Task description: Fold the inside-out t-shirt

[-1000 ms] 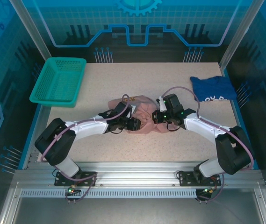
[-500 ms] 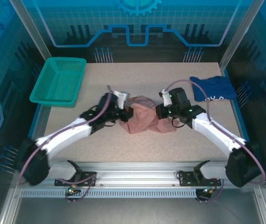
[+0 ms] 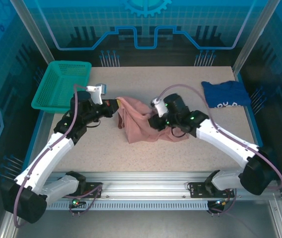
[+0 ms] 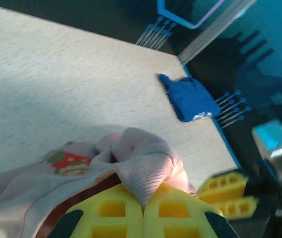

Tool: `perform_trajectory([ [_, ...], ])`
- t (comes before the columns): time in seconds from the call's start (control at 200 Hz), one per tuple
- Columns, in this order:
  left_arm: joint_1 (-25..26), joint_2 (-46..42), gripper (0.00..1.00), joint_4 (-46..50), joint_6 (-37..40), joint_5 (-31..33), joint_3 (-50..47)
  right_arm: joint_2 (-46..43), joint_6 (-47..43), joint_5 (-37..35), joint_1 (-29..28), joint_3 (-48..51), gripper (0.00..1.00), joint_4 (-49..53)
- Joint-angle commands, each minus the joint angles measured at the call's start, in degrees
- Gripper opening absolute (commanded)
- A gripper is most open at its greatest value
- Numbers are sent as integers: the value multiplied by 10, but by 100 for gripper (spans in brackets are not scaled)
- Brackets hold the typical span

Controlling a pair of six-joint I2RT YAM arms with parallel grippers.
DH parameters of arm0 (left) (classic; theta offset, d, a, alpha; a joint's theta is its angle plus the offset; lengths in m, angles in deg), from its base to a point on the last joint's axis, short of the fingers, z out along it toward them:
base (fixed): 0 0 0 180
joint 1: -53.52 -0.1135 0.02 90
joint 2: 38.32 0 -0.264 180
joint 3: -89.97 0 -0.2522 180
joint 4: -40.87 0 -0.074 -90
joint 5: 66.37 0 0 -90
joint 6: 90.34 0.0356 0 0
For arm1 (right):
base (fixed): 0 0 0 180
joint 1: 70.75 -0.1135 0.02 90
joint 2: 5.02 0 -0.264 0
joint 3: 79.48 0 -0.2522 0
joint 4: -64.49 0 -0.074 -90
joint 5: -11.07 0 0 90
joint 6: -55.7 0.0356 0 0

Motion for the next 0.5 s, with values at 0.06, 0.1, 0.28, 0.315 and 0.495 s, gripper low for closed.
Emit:
perform_trajectory([
  [0.06,-19,-4,0,22,-2,-11,-38,-26,16,-40,29,50,41,16],
  [0.1,-19,-3,0,22,-1,-11,-43,-21,28,-41,46,55,44,6],
  [0.28,-20,-2,0,17,-1,-14,-52,62,46,-111,88,29,49,2],
  [0.315,-21,-2,0,18,0,-15,-52,79,45,-117,89,24,50,-7],
  [0.495,-21,-1,0,17,2,-14,-56,173,55,-82,81,-13,52,-58],
])
